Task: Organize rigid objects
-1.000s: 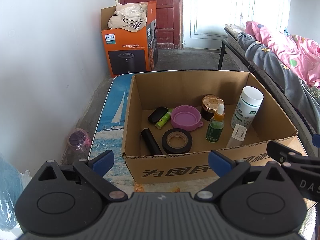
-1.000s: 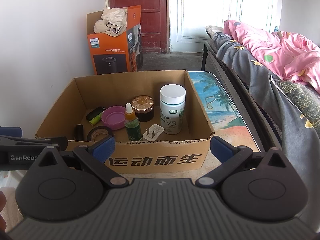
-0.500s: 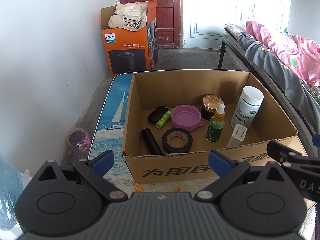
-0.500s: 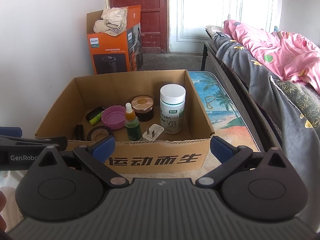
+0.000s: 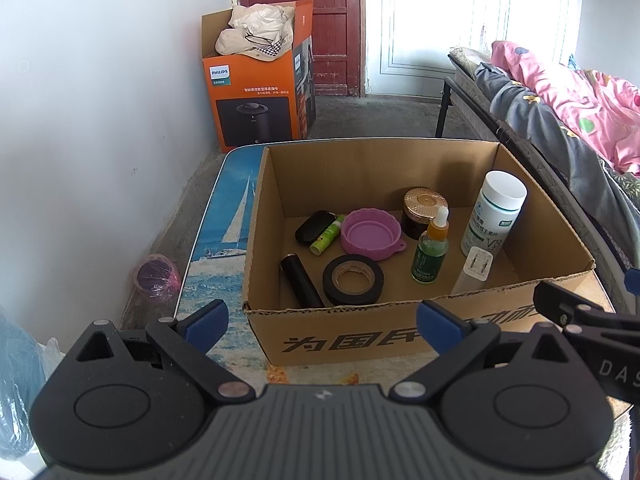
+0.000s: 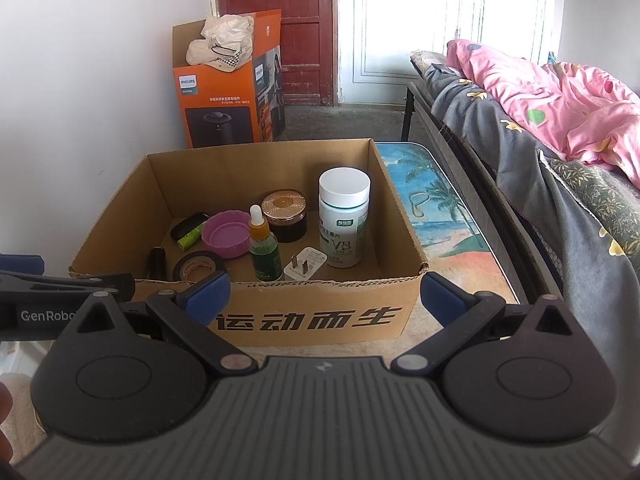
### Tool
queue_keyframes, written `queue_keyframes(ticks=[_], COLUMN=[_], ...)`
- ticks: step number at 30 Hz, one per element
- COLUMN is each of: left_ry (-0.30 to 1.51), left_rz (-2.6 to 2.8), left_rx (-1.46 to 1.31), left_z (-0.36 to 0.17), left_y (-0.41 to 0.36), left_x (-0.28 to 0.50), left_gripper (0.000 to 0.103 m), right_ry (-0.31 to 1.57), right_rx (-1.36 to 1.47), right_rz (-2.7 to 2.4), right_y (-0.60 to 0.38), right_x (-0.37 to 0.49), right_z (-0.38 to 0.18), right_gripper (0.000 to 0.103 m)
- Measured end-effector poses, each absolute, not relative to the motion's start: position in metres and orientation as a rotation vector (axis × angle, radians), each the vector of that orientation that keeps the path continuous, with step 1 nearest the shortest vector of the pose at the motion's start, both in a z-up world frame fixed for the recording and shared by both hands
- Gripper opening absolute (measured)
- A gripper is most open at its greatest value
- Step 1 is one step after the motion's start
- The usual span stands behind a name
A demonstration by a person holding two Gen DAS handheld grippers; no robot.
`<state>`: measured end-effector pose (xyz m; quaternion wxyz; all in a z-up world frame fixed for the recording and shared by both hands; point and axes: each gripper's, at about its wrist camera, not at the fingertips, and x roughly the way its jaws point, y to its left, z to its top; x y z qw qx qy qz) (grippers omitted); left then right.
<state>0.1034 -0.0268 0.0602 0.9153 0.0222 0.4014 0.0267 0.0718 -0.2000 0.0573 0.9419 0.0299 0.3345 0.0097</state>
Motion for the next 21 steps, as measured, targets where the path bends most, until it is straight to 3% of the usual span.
queue_keyframes(ticks=[21], left_ry=[0.831], left_rz=[0.055], left_rx=[0.044], left_z=[0.0588], left_y=[-0.0272], left_x=[0.1034], left_gripper=[0.101], right_ry=[0.683], right_rx=[0.060], right_rz=[0.020], right_y=[-0.1993], right_x=[0.0718], right_z=[0.0574], right_gripper=[0.102])
